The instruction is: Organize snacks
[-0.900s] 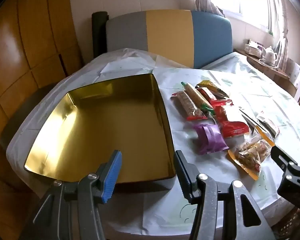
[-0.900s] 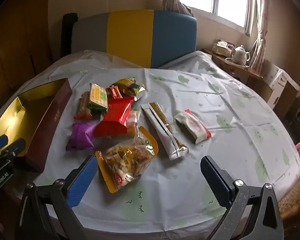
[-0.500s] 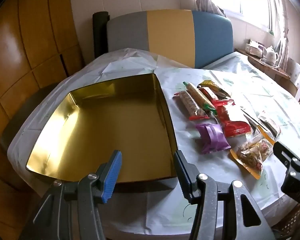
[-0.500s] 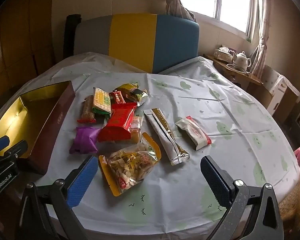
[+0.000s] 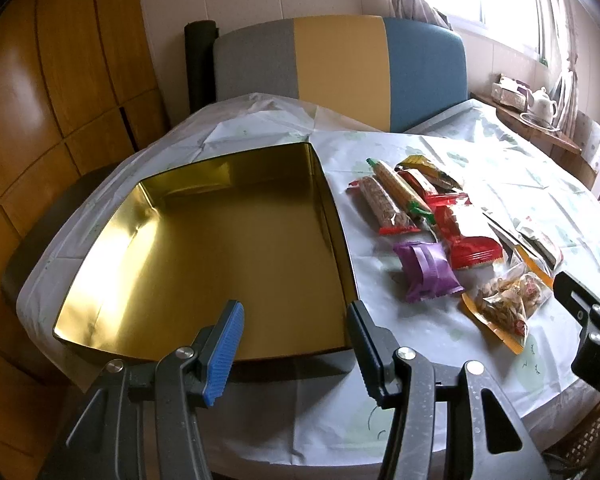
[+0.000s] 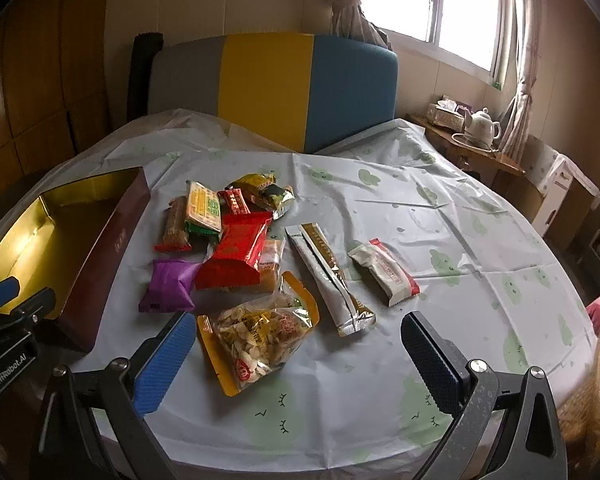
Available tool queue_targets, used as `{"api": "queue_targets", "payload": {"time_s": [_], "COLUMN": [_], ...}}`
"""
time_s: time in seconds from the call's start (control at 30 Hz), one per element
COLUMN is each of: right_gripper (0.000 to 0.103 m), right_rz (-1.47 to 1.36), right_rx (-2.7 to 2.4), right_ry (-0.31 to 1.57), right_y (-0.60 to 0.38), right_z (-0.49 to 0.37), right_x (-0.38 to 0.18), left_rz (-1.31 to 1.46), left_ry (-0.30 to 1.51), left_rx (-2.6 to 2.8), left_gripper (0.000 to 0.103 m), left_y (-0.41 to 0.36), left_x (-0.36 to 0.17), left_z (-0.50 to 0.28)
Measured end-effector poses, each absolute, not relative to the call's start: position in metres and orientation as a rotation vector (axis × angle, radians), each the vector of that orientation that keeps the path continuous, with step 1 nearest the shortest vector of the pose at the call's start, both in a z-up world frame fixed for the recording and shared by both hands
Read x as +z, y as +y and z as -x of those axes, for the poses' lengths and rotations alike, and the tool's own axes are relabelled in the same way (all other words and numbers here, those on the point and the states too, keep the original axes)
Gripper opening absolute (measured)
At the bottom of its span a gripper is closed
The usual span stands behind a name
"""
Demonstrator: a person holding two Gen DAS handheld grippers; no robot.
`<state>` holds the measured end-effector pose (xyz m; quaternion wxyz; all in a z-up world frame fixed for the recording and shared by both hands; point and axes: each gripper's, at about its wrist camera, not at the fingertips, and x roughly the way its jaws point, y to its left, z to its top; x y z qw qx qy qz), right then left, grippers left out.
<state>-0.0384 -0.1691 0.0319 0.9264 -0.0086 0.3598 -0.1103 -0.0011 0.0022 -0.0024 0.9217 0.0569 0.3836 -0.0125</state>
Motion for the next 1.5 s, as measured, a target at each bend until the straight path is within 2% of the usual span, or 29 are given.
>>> {"api": "queue_targets", "payload": {"time_s": [1.5], "right_gripper": [0.103], "right_rz": [0.042], "right_rx": [-0.238], "right_ry": [0.677], "right_y": [-0.195], "right_z": [0.028], "right_x": [0.063], "left_rz": [-0.125], "left_ry": [0.808], "left_rx": [-0.026], "left_gripper": [0.055], "left_y": [0.001], "left_x": [-0.004], "left_z": [0.001]}}
